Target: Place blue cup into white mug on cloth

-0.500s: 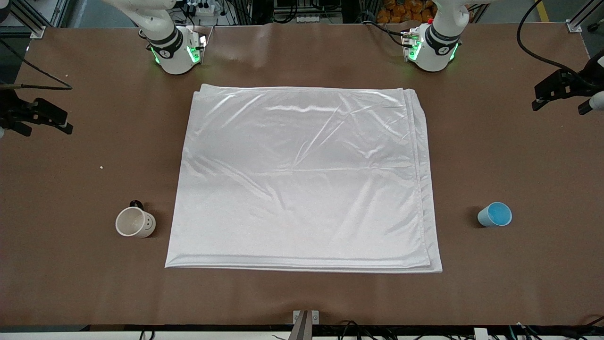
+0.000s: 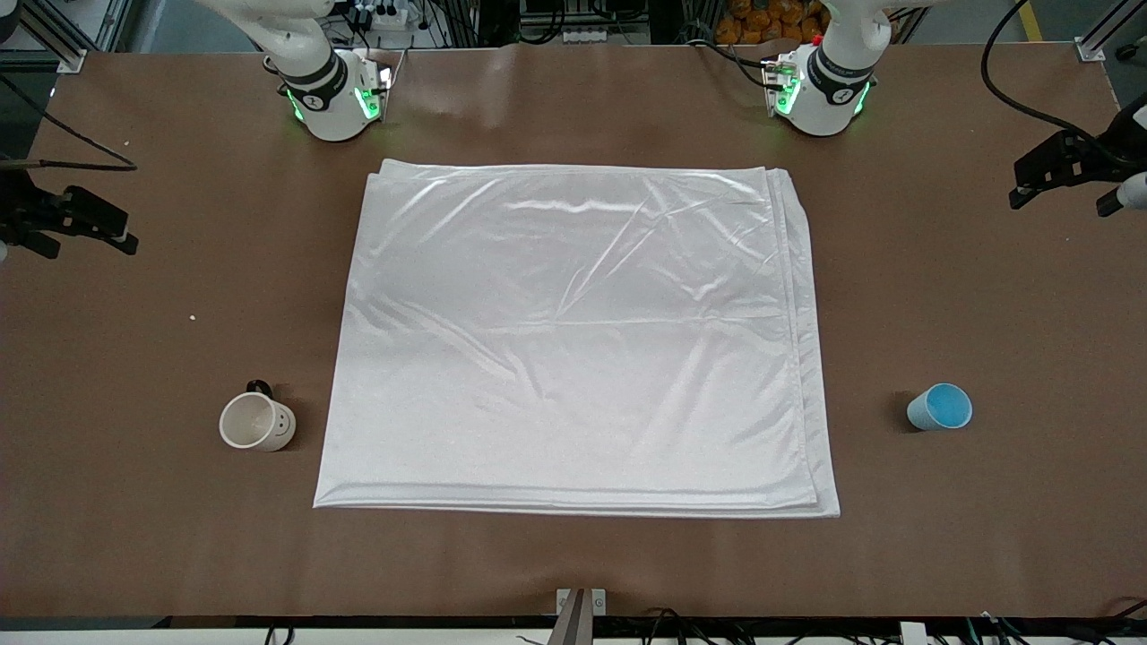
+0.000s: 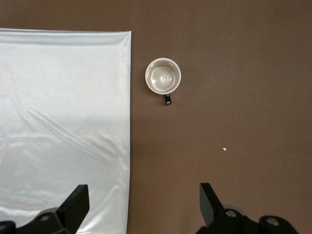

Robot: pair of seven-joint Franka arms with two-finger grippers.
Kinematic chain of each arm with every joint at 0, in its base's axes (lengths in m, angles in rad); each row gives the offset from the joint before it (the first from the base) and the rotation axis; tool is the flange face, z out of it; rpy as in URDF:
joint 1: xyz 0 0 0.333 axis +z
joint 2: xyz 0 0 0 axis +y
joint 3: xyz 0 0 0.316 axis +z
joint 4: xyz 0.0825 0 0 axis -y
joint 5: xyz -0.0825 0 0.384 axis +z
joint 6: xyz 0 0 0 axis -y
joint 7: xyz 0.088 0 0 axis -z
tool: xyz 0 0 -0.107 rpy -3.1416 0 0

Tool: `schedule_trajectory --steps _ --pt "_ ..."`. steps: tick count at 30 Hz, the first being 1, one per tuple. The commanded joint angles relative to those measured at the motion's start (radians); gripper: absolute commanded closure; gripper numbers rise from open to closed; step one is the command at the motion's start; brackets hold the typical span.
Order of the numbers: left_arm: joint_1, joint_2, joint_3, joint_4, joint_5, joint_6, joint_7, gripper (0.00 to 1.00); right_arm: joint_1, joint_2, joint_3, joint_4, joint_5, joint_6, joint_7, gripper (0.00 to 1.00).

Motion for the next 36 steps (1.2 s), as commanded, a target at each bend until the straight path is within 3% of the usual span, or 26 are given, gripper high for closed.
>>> schedule_trajectory --steps 1,8,12,19,36 --pt "0.029 0.066 -0.001 0.008 0.047 -0.005 0.021 0.00 0.011 0.018 -0.008 0.019 -0.016 -0.006 0.004 0.00" --pt "0.097 0.225 0.002 0.028 0.075 0.084 0.063 0.00 0.009 0.078 -0.011 -0.020 -0.016 0.048 -0.016 0.00" --pt "0.137 0.330 0.002 0.080 0.075 0.114 0.099 0.00 0.006 0.107 -0.012 -0.092 -0.016 0.149 -0.053 0.00" --pt "0.174 0.466 0.000 0.083 0.072 0.274 0.133 0.00 0.004 0.161 -0.023 -0.232 -0.017 0.351 -0.097 0.00" --pt "0.192 0.671 -0.003 0.083 0.070 0.541 0.148 0.00 0.011 0.343 -0.035 -0.334 -0.060 0.647 -0.117 0.00"
